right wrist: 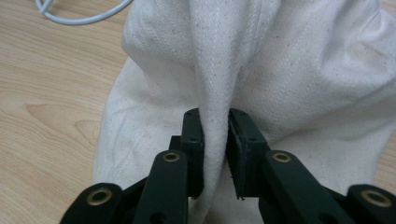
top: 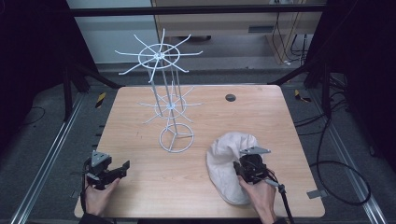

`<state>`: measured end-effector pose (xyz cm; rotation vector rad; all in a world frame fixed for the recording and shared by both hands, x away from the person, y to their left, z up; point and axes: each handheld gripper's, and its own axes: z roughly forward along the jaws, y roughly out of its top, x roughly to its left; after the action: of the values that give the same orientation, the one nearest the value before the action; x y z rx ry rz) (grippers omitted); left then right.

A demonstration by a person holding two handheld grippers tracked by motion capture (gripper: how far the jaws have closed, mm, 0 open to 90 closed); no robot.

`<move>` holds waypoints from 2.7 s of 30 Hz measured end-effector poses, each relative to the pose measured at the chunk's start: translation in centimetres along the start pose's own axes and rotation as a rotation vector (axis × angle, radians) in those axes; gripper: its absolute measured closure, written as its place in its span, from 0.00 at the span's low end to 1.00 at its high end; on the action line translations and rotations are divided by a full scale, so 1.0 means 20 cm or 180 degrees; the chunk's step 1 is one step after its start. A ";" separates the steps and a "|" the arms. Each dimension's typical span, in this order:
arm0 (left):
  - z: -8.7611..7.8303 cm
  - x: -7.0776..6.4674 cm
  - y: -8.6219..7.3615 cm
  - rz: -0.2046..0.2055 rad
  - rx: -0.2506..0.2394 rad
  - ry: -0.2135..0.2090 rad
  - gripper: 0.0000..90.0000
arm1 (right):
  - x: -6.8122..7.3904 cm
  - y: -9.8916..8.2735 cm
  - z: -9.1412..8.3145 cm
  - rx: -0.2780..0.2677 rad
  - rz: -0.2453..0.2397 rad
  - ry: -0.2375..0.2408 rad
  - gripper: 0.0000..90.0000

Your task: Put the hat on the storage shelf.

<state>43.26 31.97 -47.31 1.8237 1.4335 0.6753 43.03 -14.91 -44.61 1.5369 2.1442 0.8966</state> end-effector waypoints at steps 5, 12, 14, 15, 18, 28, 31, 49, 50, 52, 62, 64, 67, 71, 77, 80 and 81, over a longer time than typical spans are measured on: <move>0.00 0.00 0.00 0.0003 0.0008 -0.0002 0.26 | 0.00 0.00 0.01 0.0044 0.0057 0.0043 0.96; 0.00 0.00 0.00 -0.0006 0.0003 0.0000 0.27 | -0.01 0.01 -0.01 0.0004 0.0065 0.0056 0.97; 0.00 0.00 0.00 -0.0008 0.0003 0.0000 0.27 | -0.01 0.01 -0.03 -0.0032 0.0062 0.0054 0.97; 0.00 0.00 0.00 -0.0006 0.0008 0.0001 0.27 | -0.01 0.01 -0.04 -0.0058 0.0060 0.0058 0.97; 0.00 0.00 0.00 -0.0002 0.0004 -0.0001 0.27 | -0.02 0.02 -0.06 -0.0127 0.0066 0.0066 0.97; 0.00 0.00 0.00 -0.0009 0.0000 -0.0001 0.27 | -0.06 0.04 -0.16 -0.0422 0.0111 0.0078 0.98; 0.00 0.00 0.00 -0.0010 0.0006 0.0002 0.27 | -0.07 0.05 -0.19 -0.0549 0.0117 0.0083 0.98; 0.00 0.00 0.00 -0.0002 0.0012 0.0016 0.27 | -0.07 0.11 -0.37 -0.1222 0.0020 -0.0078 0.98; 0.00 0.00 0.00 -0.0002 0.0013 0.0016 0.27 | -0.07 0.11 -0.38 -0.1278 0.0008 -0.0087 0.98; 0.00 0.00 0.00 -0.0006 0.0013 0.0013 0.27 | -0.07 0.13 -0.41 -0.1395 -0.0023 -0.0105 0.98; 0.00 0.00 0.00 -0.0007 0.0018 0.0013 0.27 | -0.04 0.19 -0.49 -0.1727 -0.0099 -0.0175 0.98; 0.00 0.00 0.00 -0.0006 0.0019 0.0013 0.27 | -0.04 0.19 -0.49 -0.1773 -0.0118 -0.0186 0.98; 0.00 0.01 0.00 -0.0009 0.0020 0.0014 0.27 | -0.04 0.21 -0.51 -0.1847 -0.0117 -0.0171 0.98; 0.00 0.01 -0.01 -0.0012 0.0019 0.0012 0.27 | -0.03 0.23 -0.53 -0.1980 -0.0157 -0.0176 0.98; 0.00 0.01 -0.01 -0.0009 0.0030 0.0016 0.27 | -0.03 0.25 -0.58 -0.2197 -0.0205 -0.0176 0.98; 0.01 0.00 -0.01 -0.0010 0.0029 0.0015 0.27 | -0.03 0.25 -0.60 -0.2311 -0.0225 -0.0169 0.98; 0.01 0.00 -0.01 -0.0010 0.0030 0.0013 0.27 | -0.03 0.25 -0.61 -0.2339 -0.0223 -0.0174 0.98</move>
<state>43.29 32.07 -47.48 1.8279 1.4443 0.6723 39.24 -17.88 -32.31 1.0802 1.5404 1.3891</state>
